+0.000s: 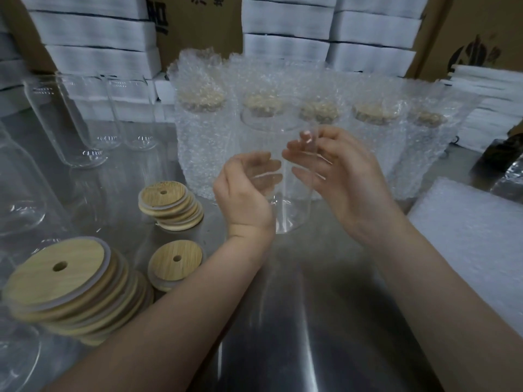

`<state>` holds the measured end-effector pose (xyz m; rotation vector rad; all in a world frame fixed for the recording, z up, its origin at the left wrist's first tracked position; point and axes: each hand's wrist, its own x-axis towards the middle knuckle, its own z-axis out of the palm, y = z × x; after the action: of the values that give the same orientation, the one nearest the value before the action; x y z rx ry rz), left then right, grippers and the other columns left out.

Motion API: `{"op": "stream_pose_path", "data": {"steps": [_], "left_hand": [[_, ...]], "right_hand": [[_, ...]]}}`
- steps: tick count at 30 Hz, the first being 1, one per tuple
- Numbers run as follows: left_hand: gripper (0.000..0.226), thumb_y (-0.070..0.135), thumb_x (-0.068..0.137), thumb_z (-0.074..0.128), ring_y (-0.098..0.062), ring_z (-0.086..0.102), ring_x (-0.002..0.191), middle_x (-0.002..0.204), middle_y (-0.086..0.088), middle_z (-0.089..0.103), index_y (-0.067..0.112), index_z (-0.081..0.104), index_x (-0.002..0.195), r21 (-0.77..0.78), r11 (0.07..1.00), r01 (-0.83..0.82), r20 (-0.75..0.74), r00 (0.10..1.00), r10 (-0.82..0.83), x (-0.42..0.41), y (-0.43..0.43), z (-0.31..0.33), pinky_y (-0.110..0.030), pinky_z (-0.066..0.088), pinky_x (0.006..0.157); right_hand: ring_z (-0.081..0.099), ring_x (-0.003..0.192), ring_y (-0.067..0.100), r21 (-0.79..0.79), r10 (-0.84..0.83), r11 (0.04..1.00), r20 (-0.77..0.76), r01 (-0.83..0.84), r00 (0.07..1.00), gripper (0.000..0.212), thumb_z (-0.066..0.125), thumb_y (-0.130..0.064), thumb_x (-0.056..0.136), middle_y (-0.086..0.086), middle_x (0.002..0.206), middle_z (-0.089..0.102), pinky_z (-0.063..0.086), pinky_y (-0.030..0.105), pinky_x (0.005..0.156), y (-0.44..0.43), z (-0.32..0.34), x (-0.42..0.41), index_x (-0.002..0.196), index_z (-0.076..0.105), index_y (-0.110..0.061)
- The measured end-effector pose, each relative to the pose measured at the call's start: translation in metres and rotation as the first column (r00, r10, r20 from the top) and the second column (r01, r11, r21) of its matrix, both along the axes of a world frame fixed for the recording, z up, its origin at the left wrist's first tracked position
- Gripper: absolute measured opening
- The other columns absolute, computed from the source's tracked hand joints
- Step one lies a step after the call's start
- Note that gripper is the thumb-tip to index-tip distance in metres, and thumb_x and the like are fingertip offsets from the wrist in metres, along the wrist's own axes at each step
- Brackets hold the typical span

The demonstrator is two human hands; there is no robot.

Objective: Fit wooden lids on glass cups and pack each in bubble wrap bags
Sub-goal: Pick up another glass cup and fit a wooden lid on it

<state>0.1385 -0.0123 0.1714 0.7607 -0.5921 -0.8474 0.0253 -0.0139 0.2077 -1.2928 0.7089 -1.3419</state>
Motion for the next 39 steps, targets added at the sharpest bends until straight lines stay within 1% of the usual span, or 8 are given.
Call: {"op": "stream_pose_path", "data": {"steps": [6,9,15,21,25,29,35,39], "left_hand": [[0.043,0.032,0.097,0.029,-0.037,0.070,0.085,0.074,-0.011,0.071,0.008,0.061,0.082,0.100,0.957,0.272,-0.424,0.882,-0.206,0.006,0.010,0.009,-0.050,0.053,0.087],[0.038,0.030,0.098,0.030,-0.033,0.068,0.095,0.071,-0.008,0.073,0.010,0.060,0.086,0.139,0.954,0.266,-0.471,0.865,-0.173,0.003,0.017,0.011,-0.054,0.047,0.099],[0.029,0.036,0.097,0.044,-0.022,0.063,0.113,0.114,-0.007,0.069,0.018,0.062,0.110,0.201,0.956,0.215,-0.478,0.873,-0.096,-0.010,0.030,0.017,-0.039,0.049,0.091],[0.076,0.050,0.081,0.067,-0.036,0.062,0.118,0.136,-0.021,0.055,0.014,0.040,0.143,0.082,0.919,0.385,-0.397,0.858,-0.324,-0.015,0.031,0.007,-0.051,0.049,0.101],[0.062,0.055,0.082,0.063,-0.034,0.071,0.099,0.120,-0.023,0.063,0.015,0.045,0.126,0.081,0.941,0.328,-0.398,0.876,-0.271,-0.008,0.023,-0.001,-0.046,0.060,0.077],[0.072,0.064,0.087,0.056,-0.034,0.074,0.089,0.111,-0.022,0.068,0.012,0.039,0.133,0.089,0.948,0.305,-0.434,0.869,-0.239,-0.006,0.013,-0.011,-0.042,0.059,0.068],[0.058,0.071,0.086,0.049,-0.027,0.075,0.075,0.075,-0.008,0.076,0.016,0.048,0.104,0.123,0.959,0.256,-0.397,0.898,-0.189,-0.003,0.007,-0.021,-0.029,0.053,0.052],[0.060,0.071,0.088,0.044,-0.020,0.064,0.052,0.059,-0.005,0.070,0.013,0.048,0.101,0.132,0.961,0.245,-0.344,0.920,-0.187,-0.003,0.006,-0.022,-0.022,0.045,0.042]], "right_hand": [[0.044,0.135,0.000,-0.203,0.133,0.944,-0.490,-0.261,0.862,0.067,0.073,-0.022,0.076,-0.014,0.145,0.048,0.042,0.035,0.107,0.006,-0.011,-0.003,0.130,0.045,-0.051],[0.048,0.133,0.003,-0.200,0.124,0.951,-0.452,-0.236,0.883,0.076,0.076,-0.016,0.073,-0.002,0.142,0.053,0.046,0.034,0.106,0.005,-0.019,-0.001,0.133,0.039,-0.045],[0.072,0.091,0.020,-0.195,-0.005,0.980,-0.224,-0.039,0.975,0.048,0.076,-0.009,0.069,0.011,0.121,0.067,0.055,0.025,0.075,0.004,-0.022,-0.005,0.108,0.052,-0.021],[0.059,0.112,0.013,-0.342,-0.109,0.939,-0.381,-0.030,0.918,0.061,0.082,-0.018,0.063,0.002,0.129,0.059,0.048,0.033,0.095,0.002,-0.024,-0.006,0.116,0.058,-0.035],[0.055,0.122,0.010,-0.262,0.069,0.948,-0.389,-0.182,0.919,0.074,0.080,-0.011,0.063,0.006,0.135,0.056,0.047,0.037,0.103,0.001,-0.022,-0.011,0.126,0.050,-0.034],[0.058,0.111,0.010,-0.316,-0.013,0.942,-0.369,-0.112,0.929,0.057,0.079,-0.015,0.066,0.003,0.132,0.059,0.051,0.034,0.095,0.004,-0.025,-0.002,0.115,0.058,-0.036],[0.064,0.084,0.003,-0.247,0.028,0.966,-0.167,-0.070,0.986,0.030,0.070,-0.013,0.076,0.000,0.114,0.067,0.054,0.017,0.065,0.005,-0.029,0.010,0.103,0.070,-0.027],[0.062,0.091,0.004,-0.203,0.073,0.974,-0.143,-0.101,0.987,0.022,0.060,-0.018,0.086,-0.005,0.116,0.070,0.048,0.016,0.076,-0.002,-0.029,0.004,0.105,0.071,-0.021]]}}
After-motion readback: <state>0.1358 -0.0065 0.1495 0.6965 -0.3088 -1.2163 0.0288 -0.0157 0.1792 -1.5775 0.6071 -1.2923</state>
